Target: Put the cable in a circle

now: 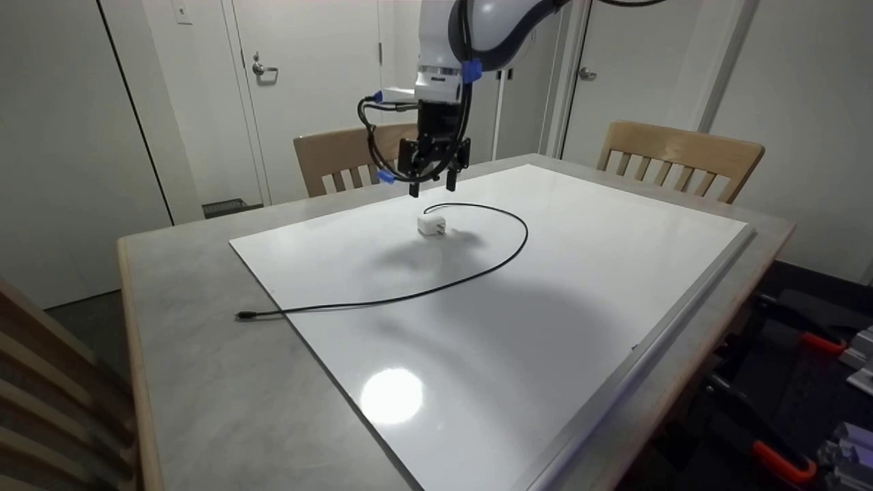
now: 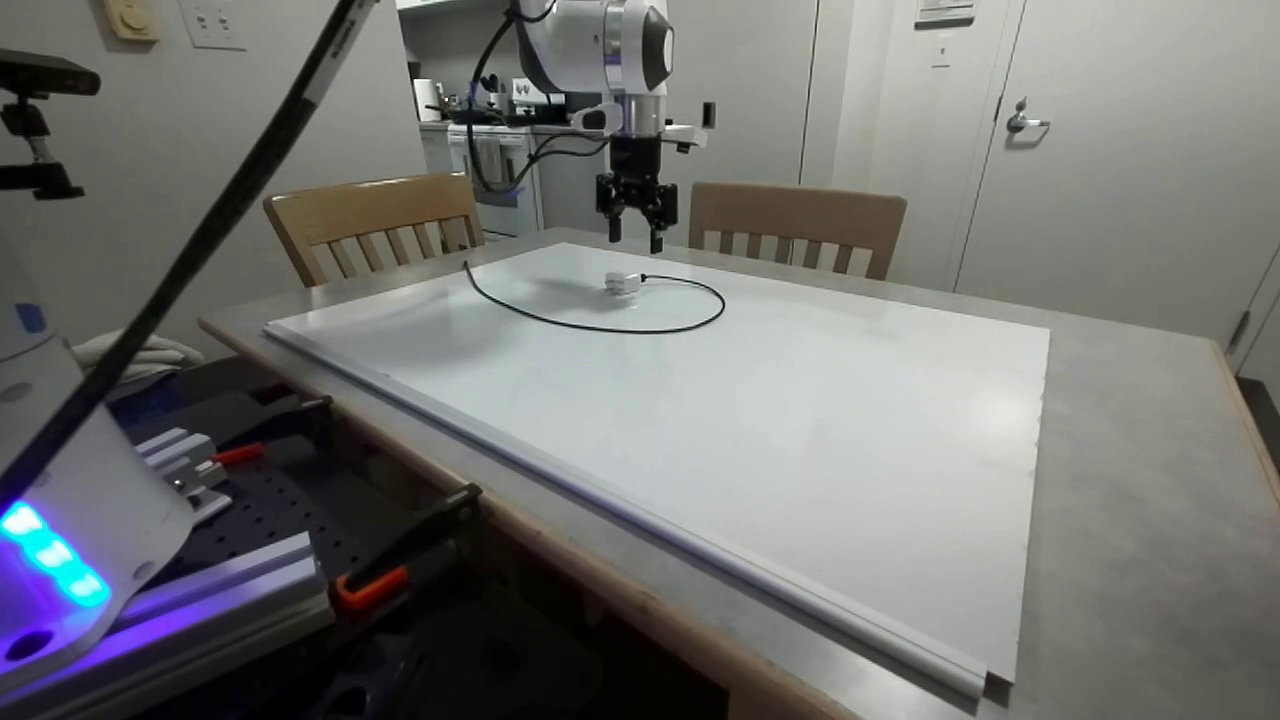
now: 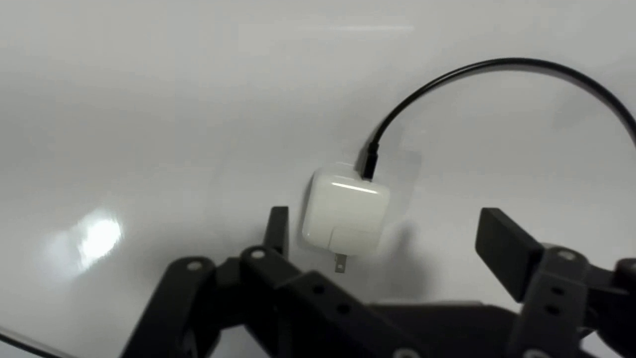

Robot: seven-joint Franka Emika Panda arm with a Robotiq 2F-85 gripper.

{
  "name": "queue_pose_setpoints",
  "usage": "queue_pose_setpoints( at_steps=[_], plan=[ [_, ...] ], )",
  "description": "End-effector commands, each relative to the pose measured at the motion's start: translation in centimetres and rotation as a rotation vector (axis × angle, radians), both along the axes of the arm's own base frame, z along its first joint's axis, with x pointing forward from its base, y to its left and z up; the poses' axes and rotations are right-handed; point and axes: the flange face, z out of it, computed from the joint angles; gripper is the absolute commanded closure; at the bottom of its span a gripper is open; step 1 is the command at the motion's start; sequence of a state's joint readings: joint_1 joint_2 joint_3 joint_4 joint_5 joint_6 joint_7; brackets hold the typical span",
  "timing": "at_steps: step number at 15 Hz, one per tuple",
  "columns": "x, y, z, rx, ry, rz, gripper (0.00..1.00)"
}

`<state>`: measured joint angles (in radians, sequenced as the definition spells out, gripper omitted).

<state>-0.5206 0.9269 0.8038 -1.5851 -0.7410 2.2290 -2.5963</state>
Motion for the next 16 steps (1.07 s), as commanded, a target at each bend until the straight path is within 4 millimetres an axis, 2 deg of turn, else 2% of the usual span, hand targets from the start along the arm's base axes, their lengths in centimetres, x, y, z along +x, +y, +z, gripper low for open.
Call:
queue_pose_setpoints(
  at_steps=[1, 3, 5, 6, 8, 10, 13, 16],
  plan=[
    [0.7, -1.3, 2.1, -0.052, -0.012, -0.031, 0.0],
    [1.6, -2.7, 4.1, -0.082, -0.031, -0.147, 0.0],
    [2.5, -4.8, 4.8, -0.082, -0.068, -0.272, 0.0],
    [2.1, -4.0, 3.4, -0.065, -0.032, -0.191, 0.0],
    [2.4, -4.5, 4.1, -0.068, -0.033, -0.21, 0.0],
    [2.3, -4.0, 3.8, -0.074, -0.028, -0.204, 0.0],
    [2.2, -3.7, 3.8, -0.095, 0.065, -0.356, 0.0],
    [2.4, -1.9, 3.9, -0.14, 0.16, -0.509, 0.0]
  ],
)
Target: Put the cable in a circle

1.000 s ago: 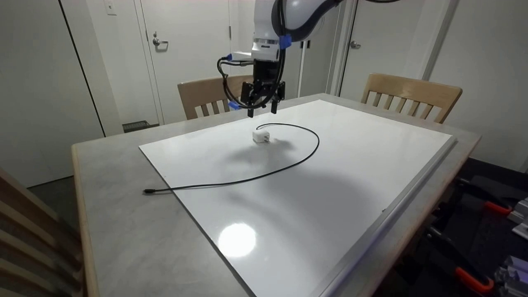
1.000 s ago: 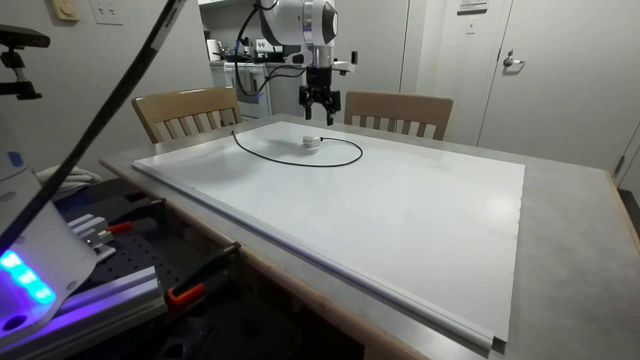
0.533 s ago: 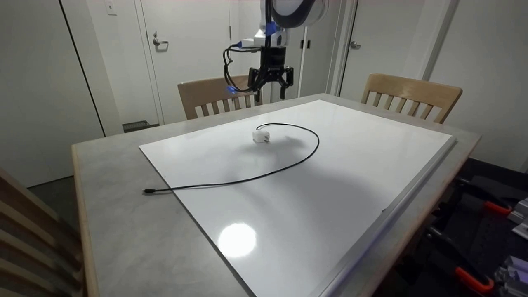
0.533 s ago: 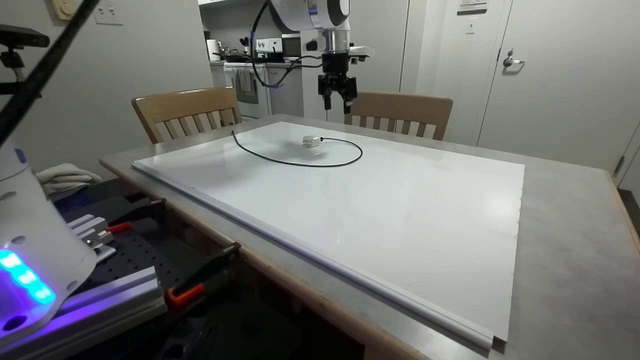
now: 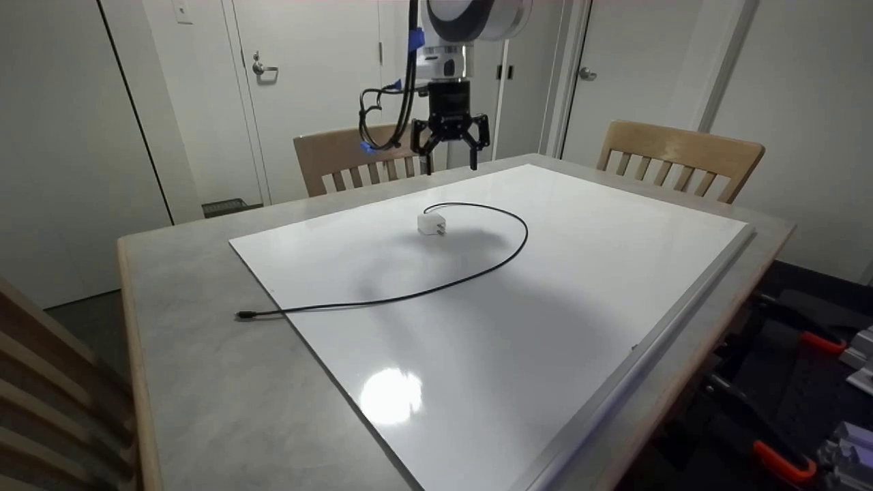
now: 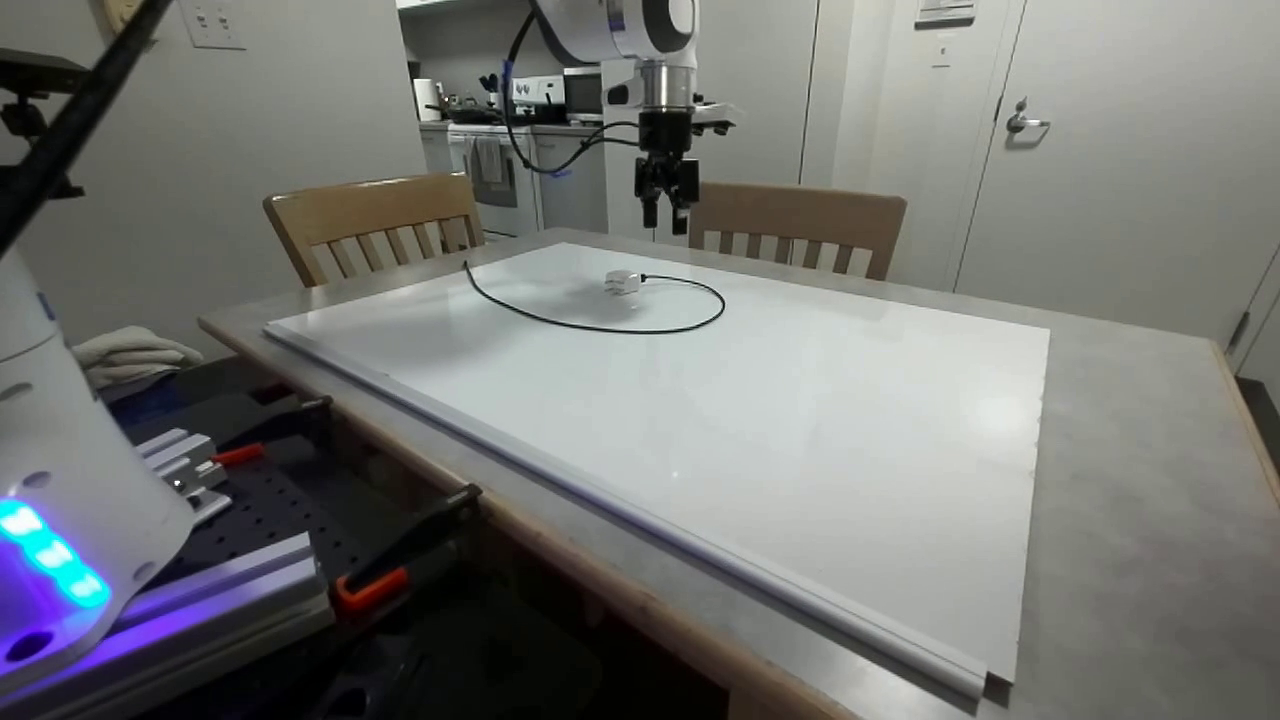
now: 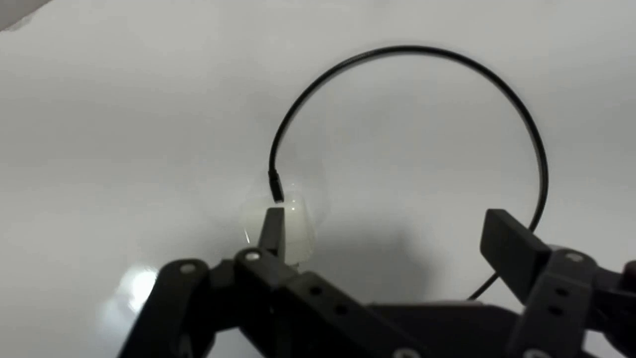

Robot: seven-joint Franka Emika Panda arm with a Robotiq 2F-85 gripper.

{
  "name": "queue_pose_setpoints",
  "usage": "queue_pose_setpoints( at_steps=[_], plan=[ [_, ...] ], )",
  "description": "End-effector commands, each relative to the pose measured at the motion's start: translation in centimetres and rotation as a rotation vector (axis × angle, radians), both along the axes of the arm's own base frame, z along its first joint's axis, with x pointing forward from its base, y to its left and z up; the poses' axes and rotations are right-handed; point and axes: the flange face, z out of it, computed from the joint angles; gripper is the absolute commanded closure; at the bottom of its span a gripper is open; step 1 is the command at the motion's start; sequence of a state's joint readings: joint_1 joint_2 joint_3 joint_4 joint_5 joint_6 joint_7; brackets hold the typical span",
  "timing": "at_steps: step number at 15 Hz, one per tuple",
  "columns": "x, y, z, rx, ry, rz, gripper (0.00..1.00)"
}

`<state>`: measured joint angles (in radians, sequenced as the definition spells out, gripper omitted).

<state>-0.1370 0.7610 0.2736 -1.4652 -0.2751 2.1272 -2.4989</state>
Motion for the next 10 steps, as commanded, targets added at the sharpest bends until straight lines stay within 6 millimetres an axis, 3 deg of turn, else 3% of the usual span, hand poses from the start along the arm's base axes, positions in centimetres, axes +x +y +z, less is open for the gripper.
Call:
queue_pose_setpoints(
  at_steps=[1, 4, 5, 7, 10],
  plan=[
    [0.3, 2.5, 1.4, -0.039, 0.094, -0.171, 0.0],
    [0.2, 5.3, 2.8, -0.089, 0.155, -0.277, 0.0],
    [-0.4, 4.5, 2.2, -0.065, 0.136, -0.236, 0.0],
    [-0.4, 5.8, 3.1, -0.087, 0.143, -0.258, 0.0],
    [-0.2, 6.2, 3.0, -0.101, 0.166, -0.299, 0.0]
  ],
)
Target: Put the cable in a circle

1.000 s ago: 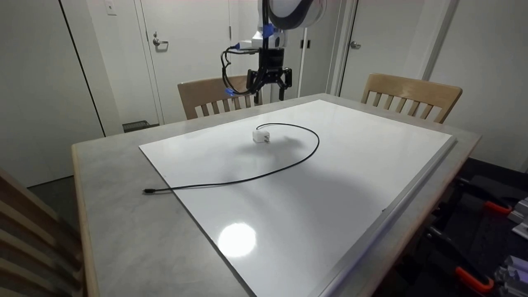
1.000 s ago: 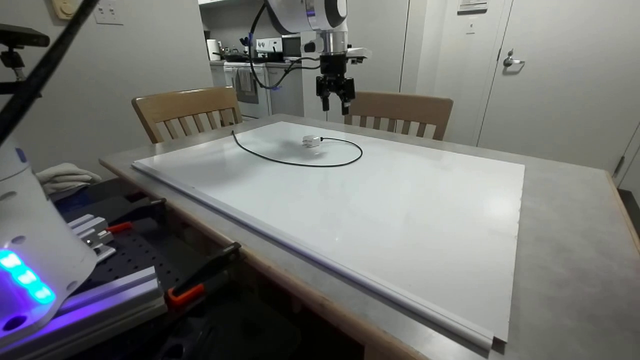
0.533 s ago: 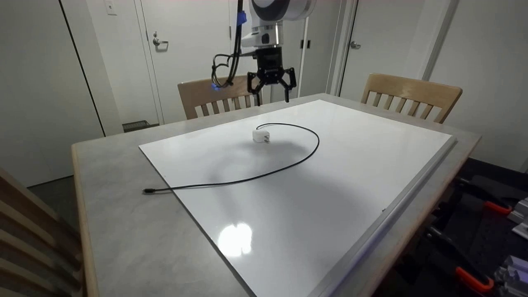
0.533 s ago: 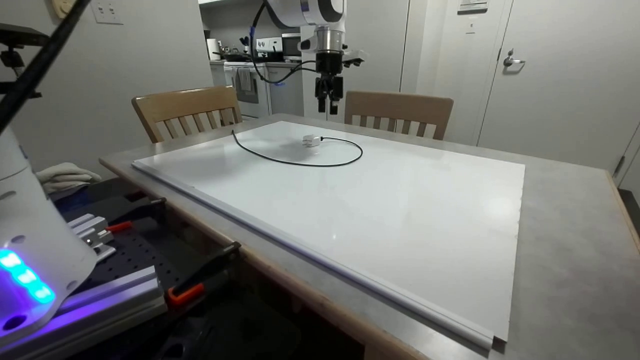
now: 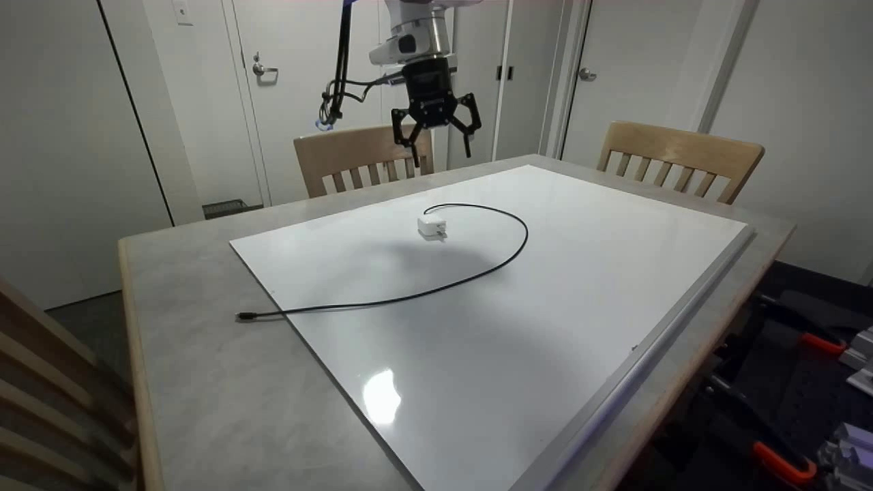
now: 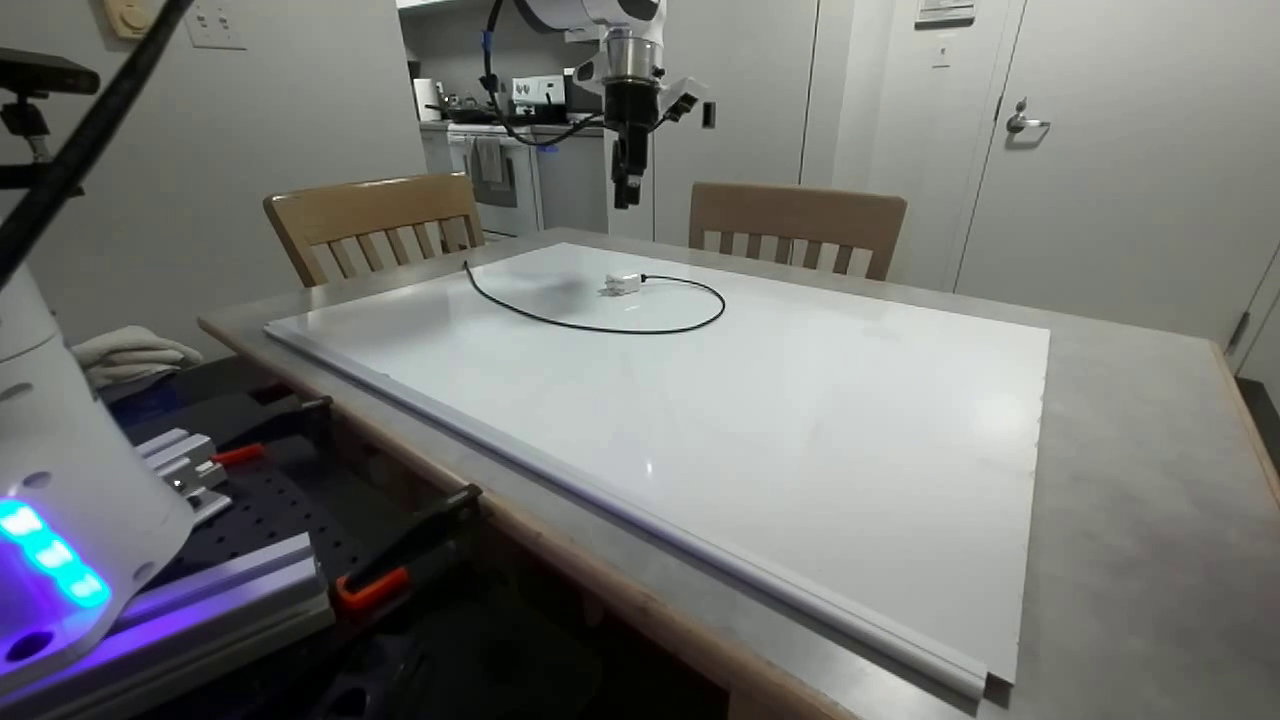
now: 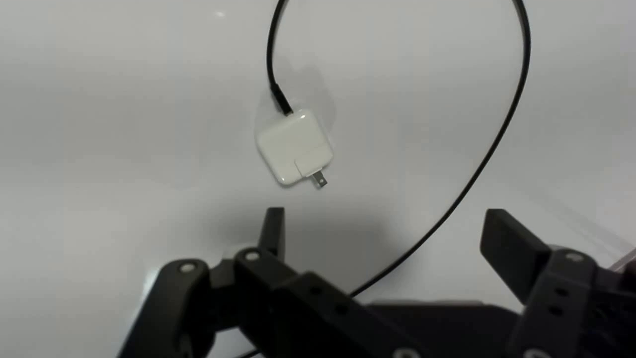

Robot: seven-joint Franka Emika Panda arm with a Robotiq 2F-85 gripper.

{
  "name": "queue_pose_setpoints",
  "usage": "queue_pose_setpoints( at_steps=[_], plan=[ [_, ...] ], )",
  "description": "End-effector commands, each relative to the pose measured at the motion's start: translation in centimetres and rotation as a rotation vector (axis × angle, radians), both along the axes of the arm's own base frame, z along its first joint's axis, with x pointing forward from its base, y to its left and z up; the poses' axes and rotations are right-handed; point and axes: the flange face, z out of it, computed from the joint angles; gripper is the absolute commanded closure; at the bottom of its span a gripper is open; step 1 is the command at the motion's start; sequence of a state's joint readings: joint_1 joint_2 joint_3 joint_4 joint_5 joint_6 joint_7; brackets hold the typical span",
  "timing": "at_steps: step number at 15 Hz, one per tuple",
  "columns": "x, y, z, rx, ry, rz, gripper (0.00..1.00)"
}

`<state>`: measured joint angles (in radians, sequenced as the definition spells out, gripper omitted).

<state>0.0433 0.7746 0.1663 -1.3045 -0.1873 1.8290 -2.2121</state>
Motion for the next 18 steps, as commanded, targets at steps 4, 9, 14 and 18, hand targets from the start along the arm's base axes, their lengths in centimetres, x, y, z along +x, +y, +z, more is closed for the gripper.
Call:
queue_pose_setpoints(
  at_steps=[4, 9, 14, 18],
  plan=[
    [-0.4, 3.1, -0.2, -0.089, 0.087, -0.203, 0.0],
    [-1.1, 7.4, -0.6, -0.116, 0.174, -0.312, 0.0],
    [-1.6, 9.4, -0.8, -0.118, 0.182, -0.275, 0.0],
    [-1.7, 9.8, -1.0, -0.12, 0.184, -0.272, 0.0]
  ],
)
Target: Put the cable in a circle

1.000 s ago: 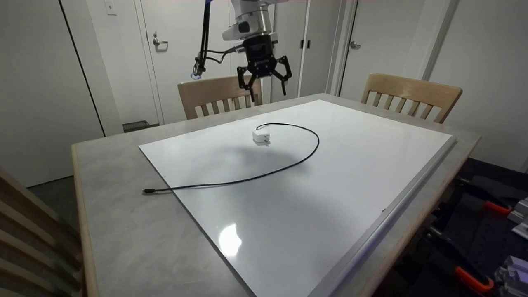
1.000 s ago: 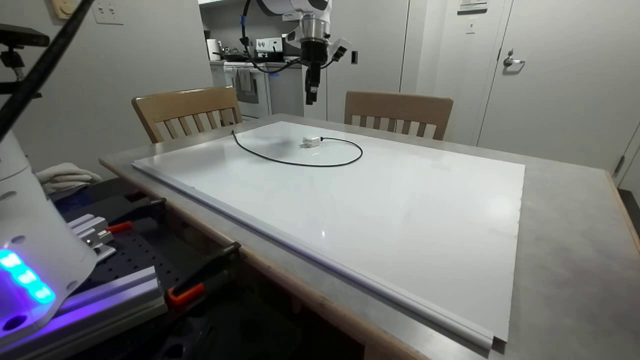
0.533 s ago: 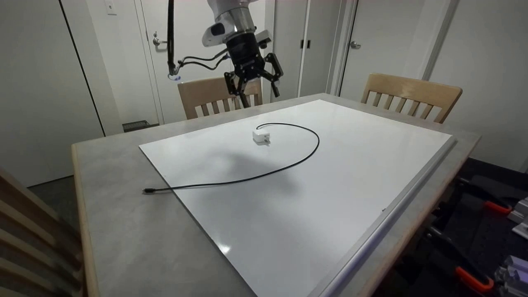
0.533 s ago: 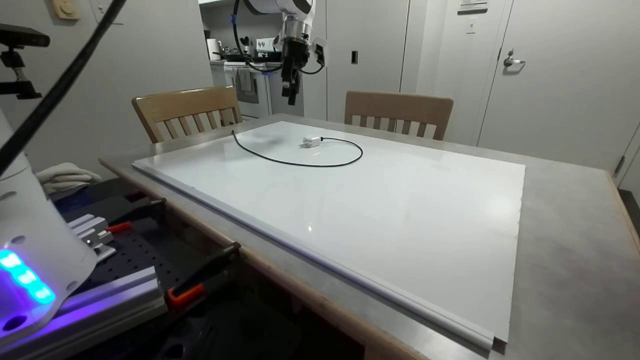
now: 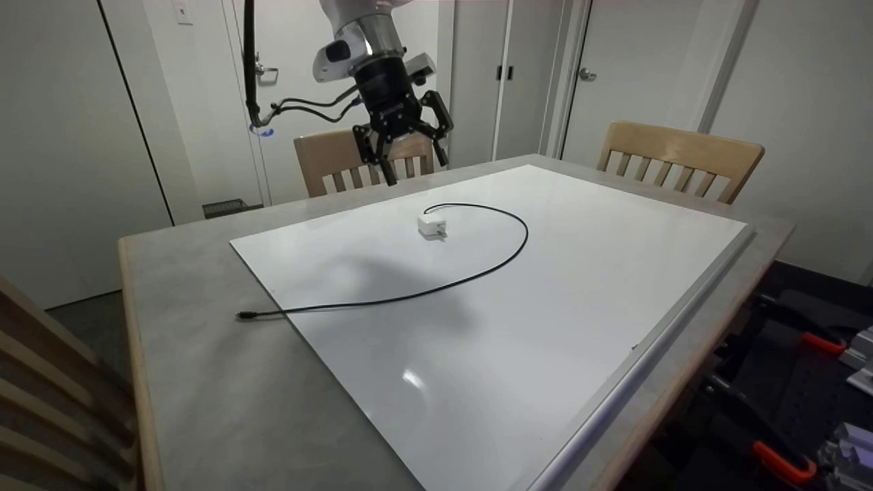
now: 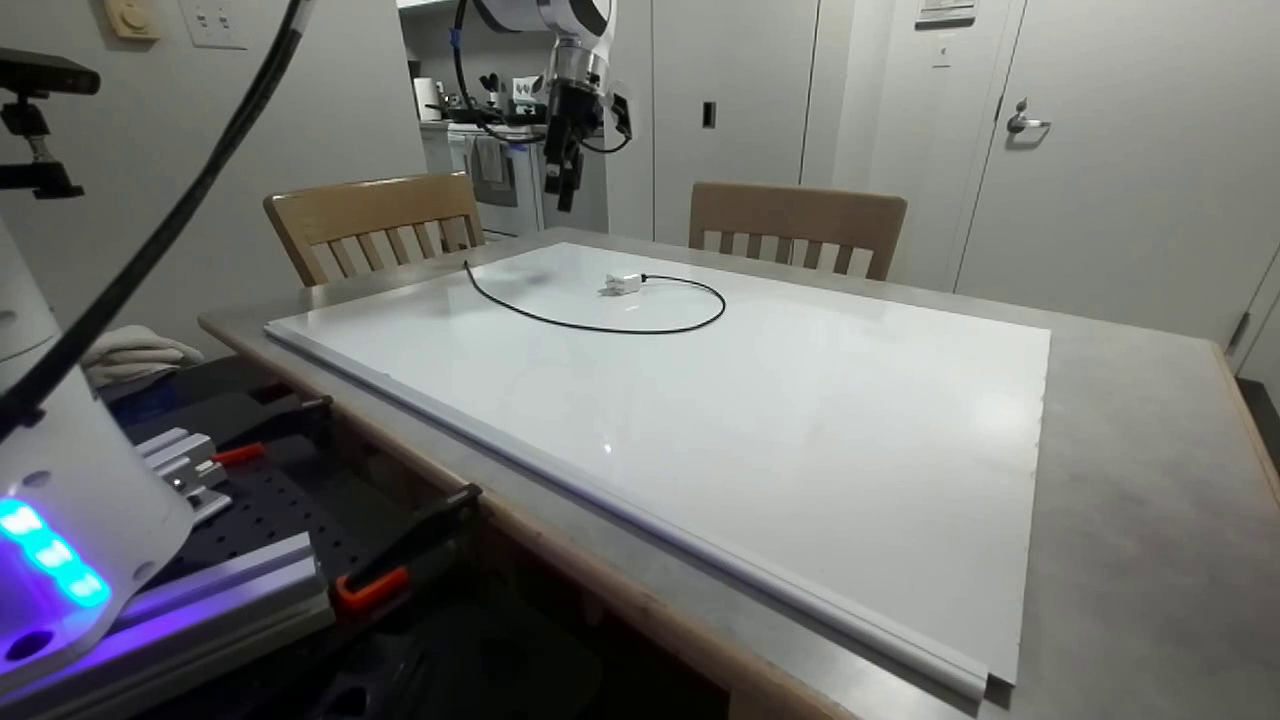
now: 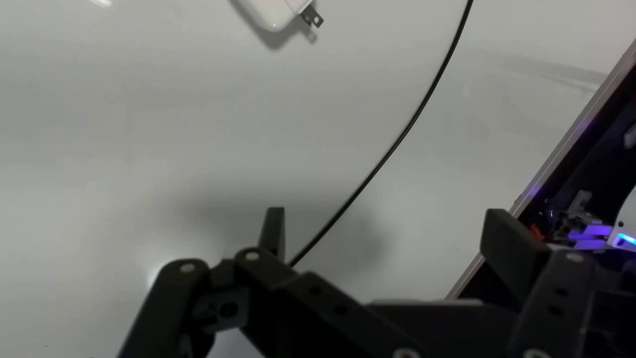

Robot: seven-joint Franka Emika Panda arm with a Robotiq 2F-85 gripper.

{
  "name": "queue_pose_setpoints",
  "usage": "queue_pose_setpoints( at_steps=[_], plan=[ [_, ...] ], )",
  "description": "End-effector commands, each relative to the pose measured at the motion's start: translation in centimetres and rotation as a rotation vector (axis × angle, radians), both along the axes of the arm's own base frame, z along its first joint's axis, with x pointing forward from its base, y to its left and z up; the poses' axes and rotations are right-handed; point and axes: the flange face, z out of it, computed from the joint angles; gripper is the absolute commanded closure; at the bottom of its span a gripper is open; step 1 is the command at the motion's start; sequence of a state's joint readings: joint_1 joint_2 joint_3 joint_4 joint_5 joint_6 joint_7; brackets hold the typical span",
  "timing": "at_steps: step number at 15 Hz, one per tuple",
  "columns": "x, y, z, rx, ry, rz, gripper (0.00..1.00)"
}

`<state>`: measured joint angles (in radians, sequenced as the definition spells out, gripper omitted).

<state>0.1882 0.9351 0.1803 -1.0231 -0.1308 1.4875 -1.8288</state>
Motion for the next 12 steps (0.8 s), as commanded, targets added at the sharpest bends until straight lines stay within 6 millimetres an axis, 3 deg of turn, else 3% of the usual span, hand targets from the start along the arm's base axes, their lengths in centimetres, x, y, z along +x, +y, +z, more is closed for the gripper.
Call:
queue_pose_setpoints(
  at_steps=[1, 4, 10, 11, 12],
  plan=[
    [0.0, -0.1, 0.0, 0.0, 0.0, -0.002, 0.0],
    [-0.2, 0.2, 1.5, 0.012, 0.04, -0.017, 0.0],
    [-2.4, 5.8, 6.4, -0.02, 0.121, -0.157, 0.0],
    [-2.4, 4.3, 5.7, -0.02, 0.115, -0.119, 0.0],
    [-2.6, 5.1, 6.3, -0.022, 0.107, -0.12, 0.0]
  ],
)
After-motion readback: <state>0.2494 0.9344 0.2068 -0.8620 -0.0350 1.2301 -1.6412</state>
